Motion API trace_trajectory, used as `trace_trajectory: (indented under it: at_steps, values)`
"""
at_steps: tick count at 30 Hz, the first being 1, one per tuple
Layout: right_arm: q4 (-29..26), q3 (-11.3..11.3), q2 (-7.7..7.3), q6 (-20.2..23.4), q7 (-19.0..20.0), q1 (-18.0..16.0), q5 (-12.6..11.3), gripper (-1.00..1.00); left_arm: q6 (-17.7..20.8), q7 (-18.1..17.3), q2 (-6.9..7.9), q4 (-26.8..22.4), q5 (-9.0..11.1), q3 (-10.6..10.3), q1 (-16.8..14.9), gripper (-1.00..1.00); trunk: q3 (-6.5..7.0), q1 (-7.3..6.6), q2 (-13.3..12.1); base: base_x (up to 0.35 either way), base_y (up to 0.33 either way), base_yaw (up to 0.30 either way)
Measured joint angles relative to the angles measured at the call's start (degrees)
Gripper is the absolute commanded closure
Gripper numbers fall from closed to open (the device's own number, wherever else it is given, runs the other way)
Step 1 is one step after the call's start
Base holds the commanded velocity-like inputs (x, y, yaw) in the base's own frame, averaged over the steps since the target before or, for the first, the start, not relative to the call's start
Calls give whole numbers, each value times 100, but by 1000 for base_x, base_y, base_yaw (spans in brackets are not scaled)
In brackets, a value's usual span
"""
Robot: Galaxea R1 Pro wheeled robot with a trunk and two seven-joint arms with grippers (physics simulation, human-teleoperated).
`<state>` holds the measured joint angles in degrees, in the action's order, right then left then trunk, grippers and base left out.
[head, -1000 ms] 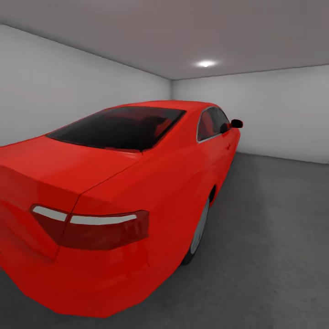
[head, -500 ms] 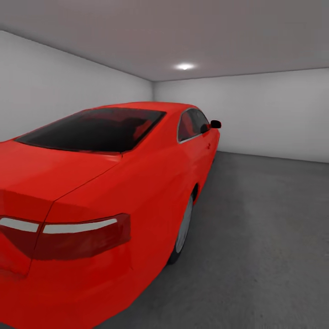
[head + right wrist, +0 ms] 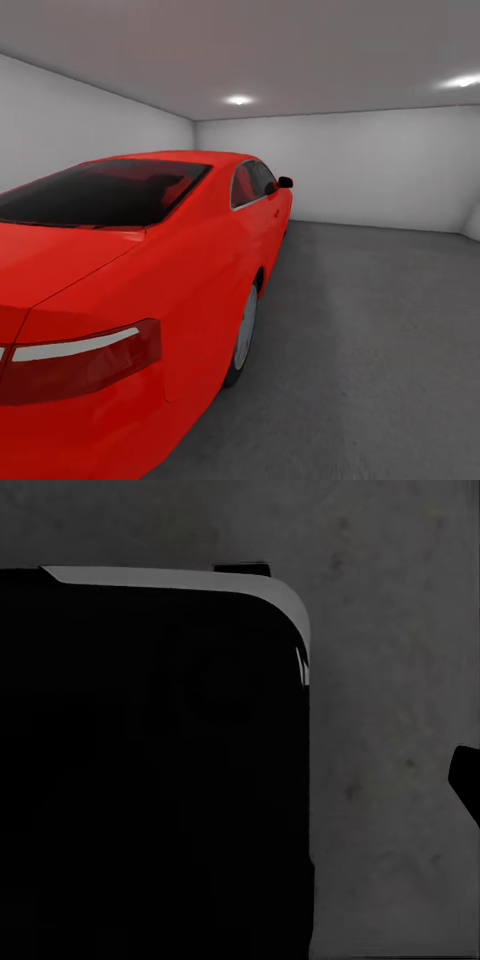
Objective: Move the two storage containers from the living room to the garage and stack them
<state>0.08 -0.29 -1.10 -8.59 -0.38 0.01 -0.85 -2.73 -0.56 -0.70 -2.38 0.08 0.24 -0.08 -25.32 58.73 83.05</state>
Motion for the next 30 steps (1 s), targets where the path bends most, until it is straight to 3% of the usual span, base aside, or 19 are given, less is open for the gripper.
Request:
trace_trajectory:
  at_steps: [12, 16, 24, 28, 30]
  values:
    - [0, 2, -10, -77, -25, 0, 5, -100, -4, -20, -23, -14, 16, 3, 0, -100, 2, 0, 0, 0, 0, -292]
    - [0, -2, -36, -79, -25, 0, -3, -100, -176, -31, -126, -170, 23, 29, -1, -100, 3, 0, 0, 0, 0, -288]
    - [0, 0, -40, -79, -20, 0, -5, -100, -305, -90, -133, -203, 39, 39, 0, -100, 2, 0, 0, 0, 0, -288]
    - [0, 3, -38, -79, -21, 0, -3, -100, -308, -89, -134, -184, 188, 42, 1, -100, 2, 0, 0, 0, 0, -288]
    - [0, 7, -34, -79, -20, 0, -3, -100, -309, -88, -131, -175, 359, 40, 0, -100, 2, 0, 0, 0, 0, -288]
